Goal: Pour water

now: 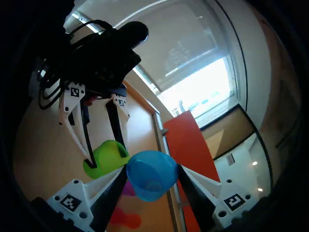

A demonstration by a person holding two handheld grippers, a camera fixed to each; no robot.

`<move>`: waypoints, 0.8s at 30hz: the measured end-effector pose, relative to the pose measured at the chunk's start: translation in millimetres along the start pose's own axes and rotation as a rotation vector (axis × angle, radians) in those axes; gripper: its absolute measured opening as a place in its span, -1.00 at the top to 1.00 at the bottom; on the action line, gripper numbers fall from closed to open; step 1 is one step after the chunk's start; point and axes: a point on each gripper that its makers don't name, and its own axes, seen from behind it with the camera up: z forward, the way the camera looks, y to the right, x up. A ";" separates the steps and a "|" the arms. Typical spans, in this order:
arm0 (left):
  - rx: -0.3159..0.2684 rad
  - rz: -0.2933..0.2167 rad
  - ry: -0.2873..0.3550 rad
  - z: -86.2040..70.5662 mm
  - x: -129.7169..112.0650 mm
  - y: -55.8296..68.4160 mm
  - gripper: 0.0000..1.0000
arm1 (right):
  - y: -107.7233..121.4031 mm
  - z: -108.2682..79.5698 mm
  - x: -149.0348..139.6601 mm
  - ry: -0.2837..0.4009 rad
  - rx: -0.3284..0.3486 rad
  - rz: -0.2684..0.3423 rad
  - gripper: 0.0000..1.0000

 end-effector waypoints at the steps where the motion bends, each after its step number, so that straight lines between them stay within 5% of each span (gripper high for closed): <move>1: 0.001 0.000 0.000 -0.1 0.1 -0.3 -0.74 | 0.1 0.1 0.1 -0.001 0.000 -0.005 -0.86; 24: -0.003 0.000 0.013 -0.9 4.6 -0.3 -0.74 | 5.7 2.4 1.9 -0.021 -0.005 -0.095 -0.86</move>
